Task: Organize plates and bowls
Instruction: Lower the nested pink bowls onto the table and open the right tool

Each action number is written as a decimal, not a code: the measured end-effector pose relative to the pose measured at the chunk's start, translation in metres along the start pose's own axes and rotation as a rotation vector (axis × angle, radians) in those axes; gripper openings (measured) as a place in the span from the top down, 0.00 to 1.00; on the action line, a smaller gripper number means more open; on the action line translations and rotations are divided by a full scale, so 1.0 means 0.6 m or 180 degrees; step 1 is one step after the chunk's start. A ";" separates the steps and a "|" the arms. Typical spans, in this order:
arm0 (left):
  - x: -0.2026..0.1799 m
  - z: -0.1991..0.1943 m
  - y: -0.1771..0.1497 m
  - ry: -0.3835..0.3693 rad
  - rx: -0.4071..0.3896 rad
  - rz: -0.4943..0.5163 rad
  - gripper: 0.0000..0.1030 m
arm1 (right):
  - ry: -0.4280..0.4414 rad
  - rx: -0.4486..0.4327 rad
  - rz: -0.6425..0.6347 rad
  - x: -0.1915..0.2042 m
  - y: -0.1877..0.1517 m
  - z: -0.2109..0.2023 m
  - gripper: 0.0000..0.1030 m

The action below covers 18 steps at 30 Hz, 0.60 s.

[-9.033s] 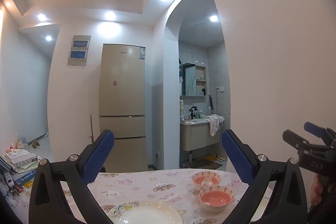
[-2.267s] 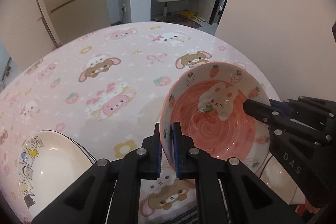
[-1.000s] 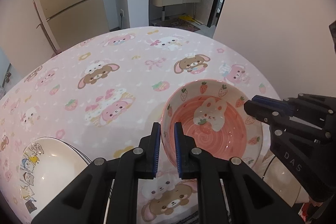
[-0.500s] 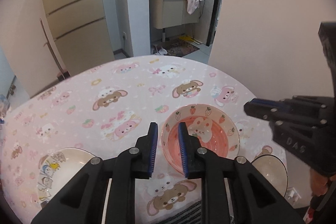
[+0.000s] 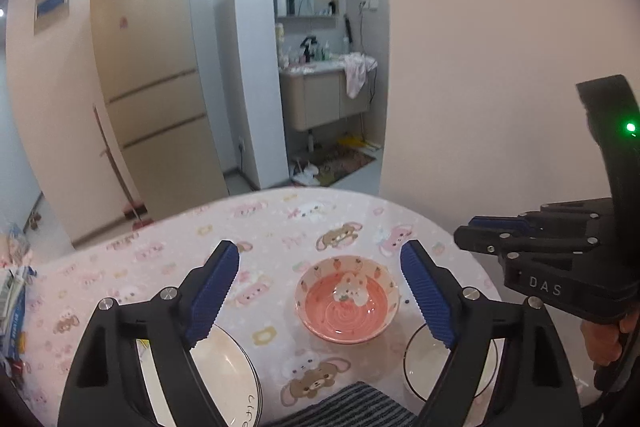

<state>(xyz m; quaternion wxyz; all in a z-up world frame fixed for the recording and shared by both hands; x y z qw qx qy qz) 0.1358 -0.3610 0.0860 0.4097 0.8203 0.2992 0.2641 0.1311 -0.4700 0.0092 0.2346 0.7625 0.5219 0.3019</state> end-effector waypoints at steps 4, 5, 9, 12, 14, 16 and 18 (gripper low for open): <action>-0.008 -0.049 0.012 0.0017 -0.0222 -0.0024 0.17 | 0.0057 -0.0169 0.0039 -0.003 -0.004 -0.044 0.71; -0.009 -0.062 0.015 0.0023 -0.0301 -0.0039 0.17 | 0.0067 -0.0230 0.0044 -0.006 -0.005 -0.057 0.66; -0.005 -0.101 0.022 0.0130 -0.0535 -0.0072 0.12 | 0.0051 -0.0425 0.0029 -0.014 -0.009 -0.094 0.65; -0.001 -0.111 0.018 0.0159 -0.0540 -0.0184 0.09 | 0.0078 -0.0523 0.0050 -0.021 -0.014 -0.111 0.64; 0.001 -0.110 0.009 0.0198 -0.0470 -0.0215 0.00 | 0.0121 -0.0569 0.0066 -0.027 -0.020 -0.119 0.60; -0.001 -0.114 0.004 0.0214 -0.0523 -0.0236 0.00 | 0.0121 -0.0603 0.0101 -0.037 -0.026 -0.125 0.59; -0.007 -0.114 -0.002 0.0207 -0.0516 -0.0187 0.00 | 0.0122 -0.0594 0.0131 -0.047 -0.032 -0.123 0.59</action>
Point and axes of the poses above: each gripper's, at about its wrist camera, not at the fingertips, and z roughly the way its jaws point, x to its left, y to its top, the point moved 6 cm from there along z, roughly the way its jaws point, and after that the axes turned 10 degrees about z, right-handed, at the moved point
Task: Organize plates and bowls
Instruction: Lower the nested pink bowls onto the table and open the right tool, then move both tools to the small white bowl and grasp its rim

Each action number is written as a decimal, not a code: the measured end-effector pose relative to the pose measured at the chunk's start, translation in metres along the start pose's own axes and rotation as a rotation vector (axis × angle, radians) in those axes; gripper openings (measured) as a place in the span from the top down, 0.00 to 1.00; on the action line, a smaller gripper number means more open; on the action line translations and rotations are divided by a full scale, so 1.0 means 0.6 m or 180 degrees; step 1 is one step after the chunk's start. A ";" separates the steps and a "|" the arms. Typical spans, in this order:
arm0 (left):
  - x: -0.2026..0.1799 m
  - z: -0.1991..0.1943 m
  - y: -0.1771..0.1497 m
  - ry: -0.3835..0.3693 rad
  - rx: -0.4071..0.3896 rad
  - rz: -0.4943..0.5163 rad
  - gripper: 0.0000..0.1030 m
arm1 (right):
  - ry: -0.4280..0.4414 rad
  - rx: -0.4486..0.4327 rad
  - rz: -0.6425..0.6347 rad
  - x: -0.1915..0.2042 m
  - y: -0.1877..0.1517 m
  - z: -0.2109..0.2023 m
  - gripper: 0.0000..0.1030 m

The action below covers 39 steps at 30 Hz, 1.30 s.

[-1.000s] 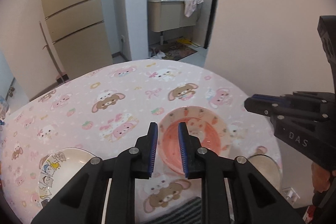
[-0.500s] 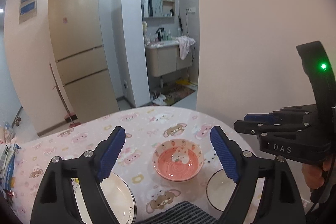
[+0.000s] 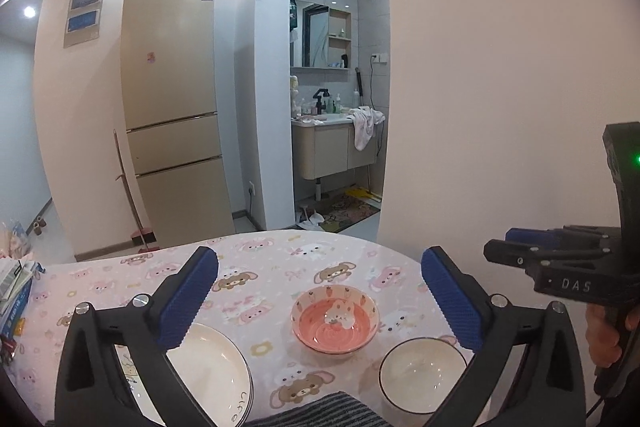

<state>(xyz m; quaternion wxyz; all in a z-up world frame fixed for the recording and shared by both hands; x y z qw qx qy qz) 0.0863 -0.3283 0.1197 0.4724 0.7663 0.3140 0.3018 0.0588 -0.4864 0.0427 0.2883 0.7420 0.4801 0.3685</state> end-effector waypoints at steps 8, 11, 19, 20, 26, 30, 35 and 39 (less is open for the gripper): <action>-0.046 0.032 -0.050 -0.0162 0.0235 0.0076 0.00 | -0.0045 0.0210 0.0202 -0.052 -0.034 0.021 0.59; -0.058 0.054 -0.071 -0.0209 0.0407 0.0064 0.00 | -0.0113 0.0279 0.0233 -0.070 -0.041 0.026 0.59; -0.090 0.094 -0.125 -0.0385 0.0736 -0.0041 0.00 | -0.0173 0.0420 0.0366 -0.111 -0.074 0.034 0.59; -0.095 0.100 -0.132 -0.0398 0.0774 -0.0045 0.00 | -0.0162 0.0453 0.0377 -0.114 -0.079 0.037 0.59; -0.112 0.119 -0.161 -0.0369 0.0841 0.0064 0.00 | -0.0241 0.0620 0.0368 -0.128 -0.103 0.064 0.59; -0.120 0.137 -0.180 -0.0463 0.0836 0.0063 0.00 | -0.0233 0.0761 0.0400 -0.135 -0.128 0.088 0.59; -0.128 0.172 -0.222 -0.0441 0.1046 0.0099 0.00 | -0.0084 0.0989 0.0459 -0.123 -0.163 0.116 0.59; -0.135 0.190 -0.247 -0.0485 0.1113 0.0116 0.07 | -0.0053 0.1117 0.0452 -0.115 -0.180 0.137 0.59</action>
Point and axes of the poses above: each gripper's, at about its wrist camera, not at the fingertips, and z roughly the way its jaws point, x to its left, y to its top, the point moved 6 cm from there along z, roughly the way its jaws point, and after that the axes turned 10 degrees about z, right-handed, at the moved point
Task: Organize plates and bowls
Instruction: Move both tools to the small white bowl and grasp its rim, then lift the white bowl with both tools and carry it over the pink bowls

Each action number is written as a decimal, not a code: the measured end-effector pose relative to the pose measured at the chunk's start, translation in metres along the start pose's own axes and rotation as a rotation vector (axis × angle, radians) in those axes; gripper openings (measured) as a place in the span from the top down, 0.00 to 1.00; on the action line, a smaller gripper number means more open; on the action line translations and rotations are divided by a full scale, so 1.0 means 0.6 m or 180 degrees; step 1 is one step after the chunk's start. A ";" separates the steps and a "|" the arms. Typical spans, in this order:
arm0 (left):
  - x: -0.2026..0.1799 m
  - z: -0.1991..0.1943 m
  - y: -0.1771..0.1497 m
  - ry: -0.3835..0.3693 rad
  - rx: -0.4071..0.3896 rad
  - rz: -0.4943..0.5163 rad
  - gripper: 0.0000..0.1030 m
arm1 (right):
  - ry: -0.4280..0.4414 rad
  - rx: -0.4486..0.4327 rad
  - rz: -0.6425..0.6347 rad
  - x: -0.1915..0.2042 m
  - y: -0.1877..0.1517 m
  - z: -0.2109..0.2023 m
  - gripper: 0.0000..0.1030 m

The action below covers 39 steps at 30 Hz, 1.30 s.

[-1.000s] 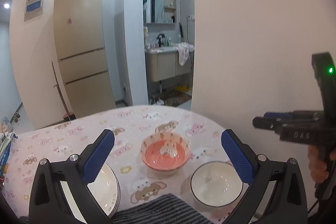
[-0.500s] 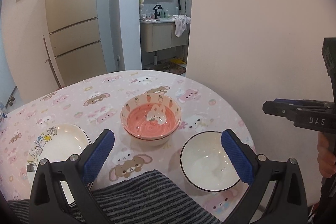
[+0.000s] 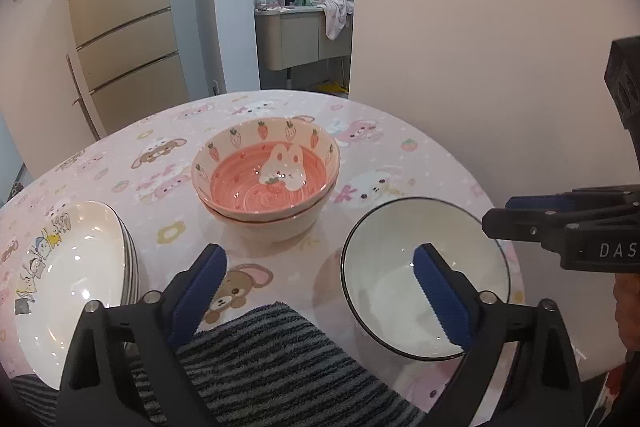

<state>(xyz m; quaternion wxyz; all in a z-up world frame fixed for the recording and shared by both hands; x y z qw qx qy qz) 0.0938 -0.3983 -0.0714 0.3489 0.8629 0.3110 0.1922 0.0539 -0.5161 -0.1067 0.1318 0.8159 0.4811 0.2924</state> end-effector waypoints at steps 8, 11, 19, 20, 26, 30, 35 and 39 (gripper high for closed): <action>-0.010 0.028 -0.015 0.0098 -0.0002 0.0105 0.07 | -0.0080 0.0096 -0.0053 0.002 -0.008 0.031 0.59; -0.008 0.034 -0.017 0.0124 0.0053 0.0101 0.07 | -0.0063 0.0149 -0.0145 0.010 -0.015 0.039 0.65; -0.010 0.054 -0.034 -0.0066 0.0332 0.0055 0.33 | -0.0211 0.0156 -0.0245 0.011 -0.019 0.054 0.78; -0.012 0.057 -0.037 -0.0124 0.0370 0.0046 0.37 | -0.0177 0.0204 -0.0240 0.011 -0.021 0.056 0.82; -0.030 0.058 -0.041 -0.0445 0.0473 0.0020 0.66 | -0.0121 0.0209 -0.0267 0.014 -0.032 0.057 0.85; -0.043 0.069 -0.050 -0.0658 0.0608 -0.0054 0.69 | -0.0215 0.0058 -0.0380 0.023 -0.035 0.054 0.89; -0.039 0.065 -0.054 -0.0625 0.0530 -0.0082 0.78 | -0.0420 -0.0122 -0.0573 0.031 -0.046 0.048 0.90; -0.045 0.055 -0.055 -0.0589 0.0433 -0.0019 0.80 | -0.0316 -0.0148 -0.0462 0.017 -0.052 0.044 0.90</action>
Point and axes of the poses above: each gripper's, at about its wrist camera, not at the fingertips, and z roughly the way its jaws point, x to its left, y to its top, the point moved 6 cm from there along z, roughly the way its jaws point, and after that the axes turned 10 degrees about z, right-handed, at the moved point
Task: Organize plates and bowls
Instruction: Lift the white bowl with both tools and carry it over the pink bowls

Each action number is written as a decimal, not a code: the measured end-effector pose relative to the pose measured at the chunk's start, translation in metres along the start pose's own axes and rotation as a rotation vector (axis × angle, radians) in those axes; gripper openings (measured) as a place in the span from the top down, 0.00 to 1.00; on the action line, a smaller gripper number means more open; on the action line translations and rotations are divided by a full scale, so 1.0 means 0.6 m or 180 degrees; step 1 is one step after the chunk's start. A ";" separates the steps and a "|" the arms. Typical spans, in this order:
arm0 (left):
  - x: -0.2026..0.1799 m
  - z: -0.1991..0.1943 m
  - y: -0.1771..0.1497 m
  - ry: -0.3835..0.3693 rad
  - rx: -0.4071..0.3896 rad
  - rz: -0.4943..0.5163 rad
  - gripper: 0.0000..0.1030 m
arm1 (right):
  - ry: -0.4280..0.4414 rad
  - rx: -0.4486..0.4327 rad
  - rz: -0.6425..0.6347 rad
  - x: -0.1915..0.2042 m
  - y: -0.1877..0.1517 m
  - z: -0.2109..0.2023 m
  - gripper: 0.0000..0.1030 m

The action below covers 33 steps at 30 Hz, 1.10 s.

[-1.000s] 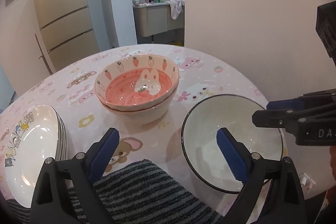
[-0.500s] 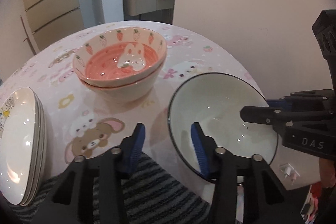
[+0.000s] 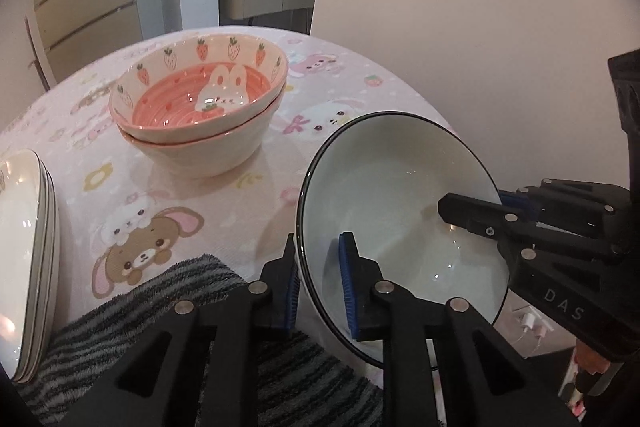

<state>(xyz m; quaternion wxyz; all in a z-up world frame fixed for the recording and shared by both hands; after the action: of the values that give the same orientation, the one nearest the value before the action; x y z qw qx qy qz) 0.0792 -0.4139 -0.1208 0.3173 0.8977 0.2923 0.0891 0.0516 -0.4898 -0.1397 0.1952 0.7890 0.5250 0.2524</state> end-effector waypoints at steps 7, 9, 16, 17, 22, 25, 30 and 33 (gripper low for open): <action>-0.009 -0.005 -0.002 0.0054 -0.0060 0.0078 0.80 | 0.0202 -0.0078 0.0264 -0.012 -0.006 -0.002 0.91; -0.011 -0.007 0.001 0.0064 -0.0062 0.0072 0.81 | 0.0206 -0.0079 0.0290 -0.011 -0.005 -0.003 0.91; -0.004 -0.020 0.003 0.0062 -0.0083 0.0060 0.84 | 0.0250 -0.0046 0.0420 -0.009 -0.001 -0.013 0.93; -0.004 -0.022 0.004 0.0084 -0.0094 0.0071 0.84 | 0.0239 -0.0071 0.0407 -0.007 0.001 -0.017 0.93; 0.000 -0.046 0.014 0.0107 -0.0188 0.0024 0.85 | 0.0200 -0.0196 0.0294 0.006 0.014 -0.044 0.93; 0.005 -0.071 0.023 0.0133 -0.0284 0.0004 0.85 | 0.0193 -0.0292 0.0238 0.016 0.021 -0.061 0.93; 0.005 -0.121 0.041 0.0284 -0.0546 0.0092 0.87 | 0.0217 -0.0563 0.0151 0.038 0.040 -0.101 0.93; 0.018 -0.158 0.049 0.0386 -0.0730 0.0055 0.87 | 0.0285 -0.0736 0.0175 0.057 0.050 -0.124 0.93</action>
<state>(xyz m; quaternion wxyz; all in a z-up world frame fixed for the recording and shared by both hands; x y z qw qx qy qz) 0.0690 -0.3771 -0.0284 0.3988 0.8510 0.2912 0.1787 0.0394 -0.4660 -0.0566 0.2543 0.7633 0.4787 0.3514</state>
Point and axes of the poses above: each gripper's, at about its wrist camera, not at the fingertips, and z roughly the way its jaws point, x to its left, y to its top, the point moved 6 cm from there along z, roughly the way its jaws point, and after that the axes turned 10 degrees about z, right-handed, at the moved point
